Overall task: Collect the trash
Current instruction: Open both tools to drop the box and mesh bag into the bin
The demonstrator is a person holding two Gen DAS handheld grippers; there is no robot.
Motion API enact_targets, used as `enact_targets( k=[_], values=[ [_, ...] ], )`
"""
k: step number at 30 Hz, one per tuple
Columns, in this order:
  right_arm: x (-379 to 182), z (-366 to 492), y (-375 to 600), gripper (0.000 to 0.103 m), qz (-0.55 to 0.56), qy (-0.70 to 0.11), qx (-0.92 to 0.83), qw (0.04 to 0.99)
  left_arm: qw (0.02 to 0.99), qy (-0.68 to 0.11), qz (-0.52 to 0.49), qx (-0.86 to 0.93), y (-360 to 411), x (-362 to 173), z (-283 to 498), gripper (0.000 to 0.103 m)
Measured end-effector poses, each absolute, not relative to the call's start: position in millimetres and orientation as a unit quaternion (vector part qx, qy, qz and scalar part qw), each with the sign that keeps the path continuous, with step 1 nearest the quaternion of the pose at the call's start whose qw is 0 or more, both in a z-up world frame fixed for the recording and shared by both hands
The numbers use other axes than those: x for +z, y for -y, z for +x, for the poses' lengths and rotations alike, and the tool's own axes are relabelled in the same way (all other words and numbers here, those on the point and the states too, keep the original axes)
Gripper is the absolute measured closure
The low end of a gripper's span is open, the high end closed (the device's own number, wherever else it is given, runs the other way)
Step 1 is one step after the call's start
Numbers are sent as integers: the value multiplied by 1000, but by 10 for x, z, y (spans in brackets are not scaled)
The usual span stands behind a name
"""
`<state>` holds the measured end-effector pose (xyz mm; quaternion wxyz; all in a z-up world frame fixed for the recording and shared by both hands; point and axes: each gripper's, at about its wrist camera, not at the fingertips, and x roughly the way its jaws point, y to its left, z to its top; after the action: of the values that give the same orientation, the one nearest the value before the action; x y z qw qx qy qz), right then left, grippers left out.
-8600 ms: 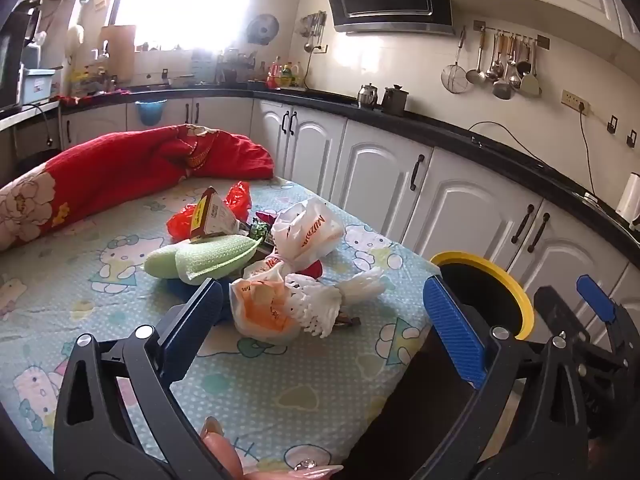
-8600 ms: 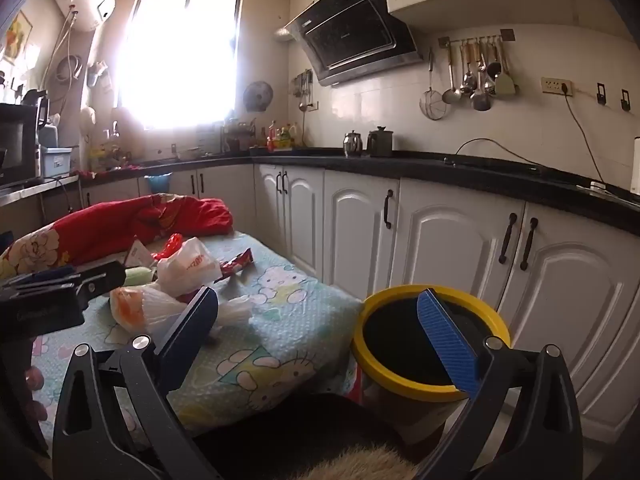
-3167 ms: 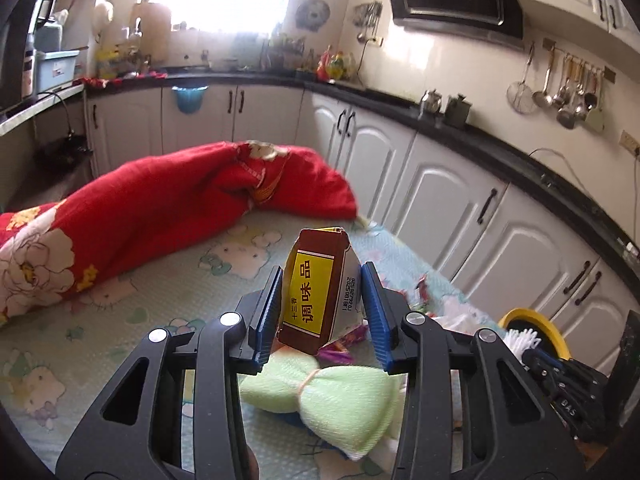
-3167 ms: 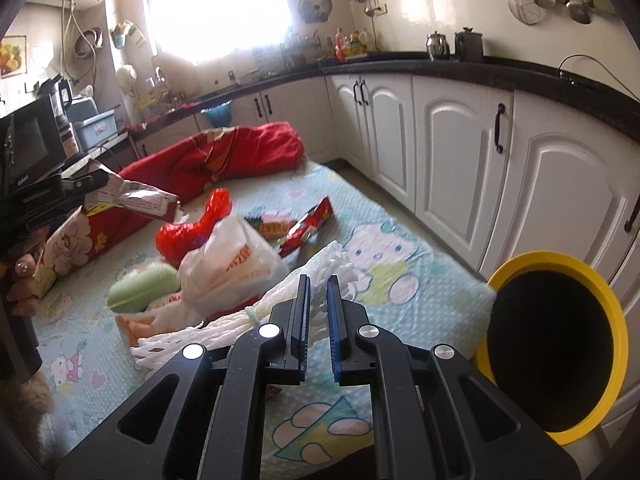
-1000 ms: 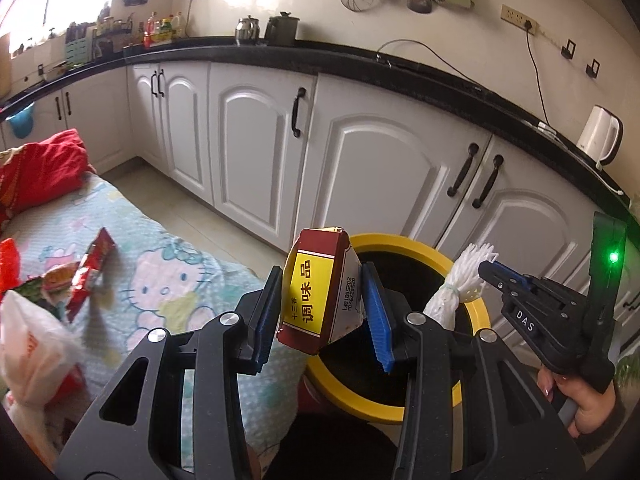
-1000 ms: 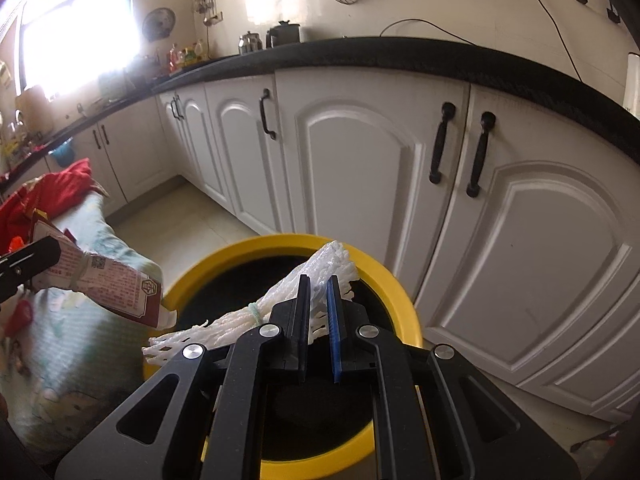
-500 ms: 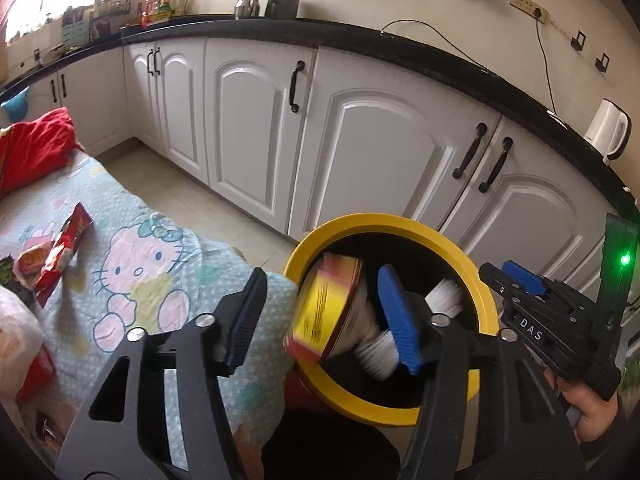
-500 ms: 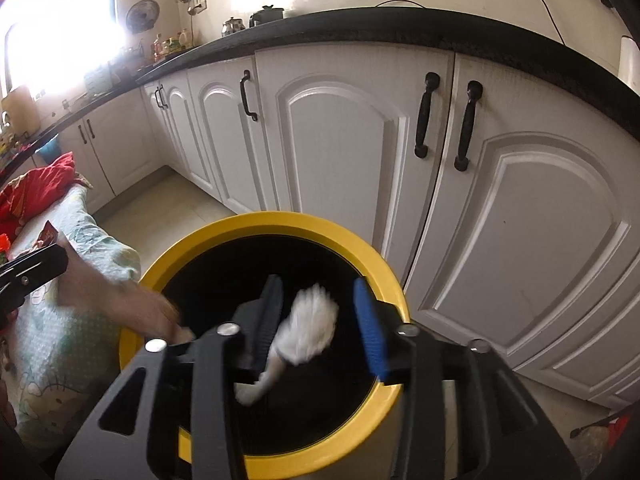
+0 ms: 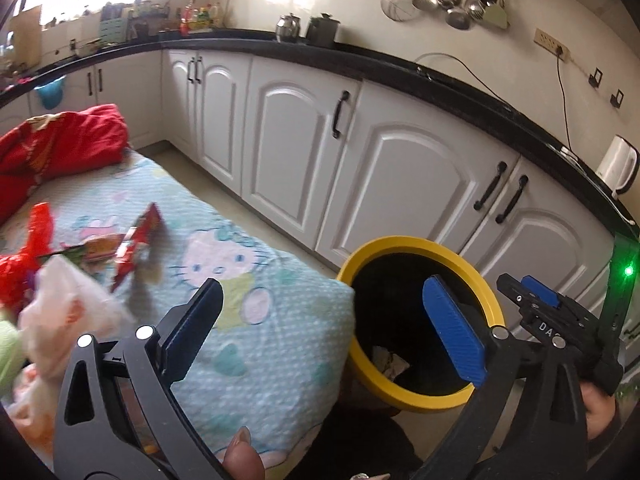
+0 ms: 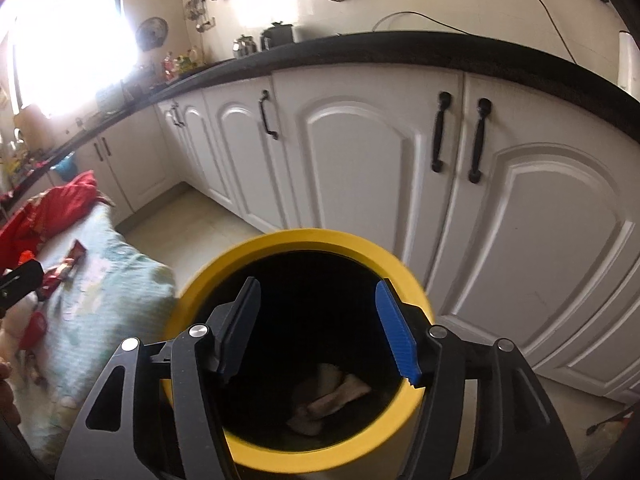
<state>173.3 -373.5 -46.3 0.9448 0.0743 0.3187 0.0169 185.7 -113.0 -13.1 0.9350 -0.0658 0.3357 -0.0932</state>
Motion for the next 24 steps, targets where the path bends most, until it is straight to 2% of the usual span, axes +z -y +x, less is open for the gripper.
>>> enact_targets(
  k=[24],
  values=[
    [80, 1354, 2407, 39, 36, -282, 191, 939, 957, -273, -99, 10, -50, 262, 1190, 11]
  ],
)
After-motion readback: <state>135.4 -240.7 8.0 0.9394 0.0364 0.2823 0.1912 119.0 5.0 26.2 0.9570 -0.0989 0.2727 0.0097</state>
